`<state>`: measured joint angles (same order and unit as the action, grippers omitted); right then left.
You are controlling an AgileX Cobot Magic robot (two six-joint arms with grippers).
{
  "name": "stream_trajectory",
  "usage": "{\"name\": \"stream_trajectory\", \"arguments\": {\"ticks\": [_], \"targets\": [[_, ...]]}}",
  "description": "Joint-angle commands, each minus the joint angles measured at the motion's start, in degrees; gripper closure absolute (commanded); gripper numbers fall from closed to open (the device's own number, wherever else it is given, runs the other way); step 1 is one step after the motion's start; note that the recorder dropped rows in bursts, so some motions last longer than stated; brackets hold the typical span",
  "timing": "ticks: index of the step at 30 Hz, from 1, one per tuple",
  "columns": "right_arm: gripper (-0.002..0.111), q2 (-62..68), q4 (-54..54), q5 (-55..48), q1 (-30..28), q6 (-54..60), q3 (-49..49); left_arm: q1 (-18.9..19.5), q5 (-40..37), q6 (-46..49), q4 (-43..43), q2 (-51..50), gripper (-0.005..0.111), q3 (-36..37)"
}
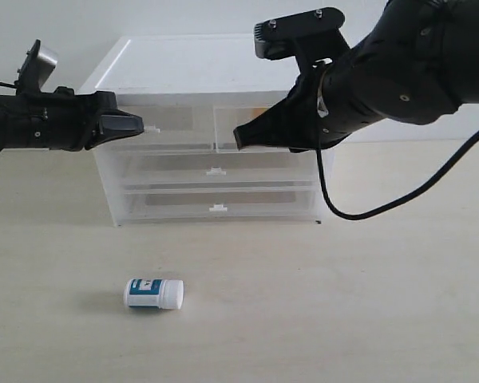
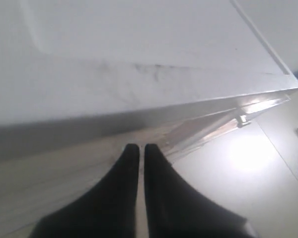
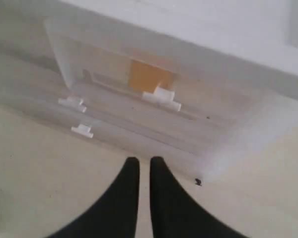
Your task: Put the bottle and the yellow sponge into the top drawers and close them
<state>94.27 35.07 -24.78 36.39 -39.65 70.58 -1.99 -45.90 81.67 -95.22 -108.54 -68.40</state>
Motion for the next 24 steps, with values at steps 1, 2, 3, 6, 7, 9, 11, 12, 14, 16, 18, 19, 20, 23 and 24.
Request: {"name": "stream_trajectory", "arguments": {"ticks": [1, 2, 3, 6, 7, 9, 11, 12, 14, 16, 18, 19, 20, 23, 24], "targets": [[0.088, 1.3, 0.0, 0.9, -3.8, -0.8, -0.4, 0.1, -4.2, 1.0, 0.0, 0.1, 0.103, -0.3], [0.083, 1.8, -0.1, 0.6, -4.4, -0.8, -0.4, 0.1, -4.1, 1.0, 0.3, 0.2, 0.103, -0.3], [0.076, 2.3, -0.2, 0.6, -5.0, -0.8, -0.4, 0.1, -4.1, 1.0, 0.4, 0.5, 0.103, -0.3], [0.060, 3.6, -0.2, 3.5, -6.2, -0.8, -0.4, 0.1, -4.1, 0.8, 3.0, 1.6, 0.103, -0.3], [0.059, 3.7, -0.2, 4.8, -6.2, -0.8, -0.4, 0.1, -4.0, 0.2, 3.8, 1.9, 0.103, -0.3], [0.062, 4.4, -0.3, 8.3, -6.2, -0.8, -0.4, 0.1, -3.5, -0.2, 4.4, 2.7, 0.103, -0.2], [0.065, 5.2, -0.2, 10.8, -6.2, -1.6, -0.2, 0.1, -3.5, -1.0, 4.4, 3.2, 0.103, -0.2], [0.068, 5.8, -0.2, 11.4, -6.2, -2.1, 0.3, 0.1, -3.5, -1.3, 4.7, 3.6, 0.103, -0.2], [0.073, 7.1, -0.1, 11.5, -6.2, -2.0, 1.5, 0.1, -3.7, -1.9, 4.7, 4.1, 0.103, -0.2], [0.075, 8.7, 0.0, 12.2, -6.2, -2.1, 2.9, 0.1, -3.7, -2.7, 5.0, 4.6, 0.103, -0.2], [0.074, 10.4, 0.0, 12.9, -6.2, -2.2, 4.7, 0.1, -3.8, -3.2, 6.0, 4.8, 0.103, -0.2], [0.074, 11.0, 0.0, 12.9, -6.2, -2.2, 5.6, 0.1, -3.8, -4.0, 6.4, 4.8, 0.103, -0.2], [0.074, 11.7, 0.0, 13.1, -6.2, -2.2, 6.4, 0.1, -3.8, -4.4, 6.7, 4.8, 0.103, -0.2], [0.074, 13.1, -0.1, 13.2, -6.2, -2.9, 7.8, 0.1, -3.6, -4.5, 7.1, 4.8, 0.103, -0.2], [0.074, 13.3, -0.1, 13.2, -6.2, -3.1, 8.1, 0.1, -3.6, -4.5, 7.3, 4.8, 0.103, -0.2]]}}
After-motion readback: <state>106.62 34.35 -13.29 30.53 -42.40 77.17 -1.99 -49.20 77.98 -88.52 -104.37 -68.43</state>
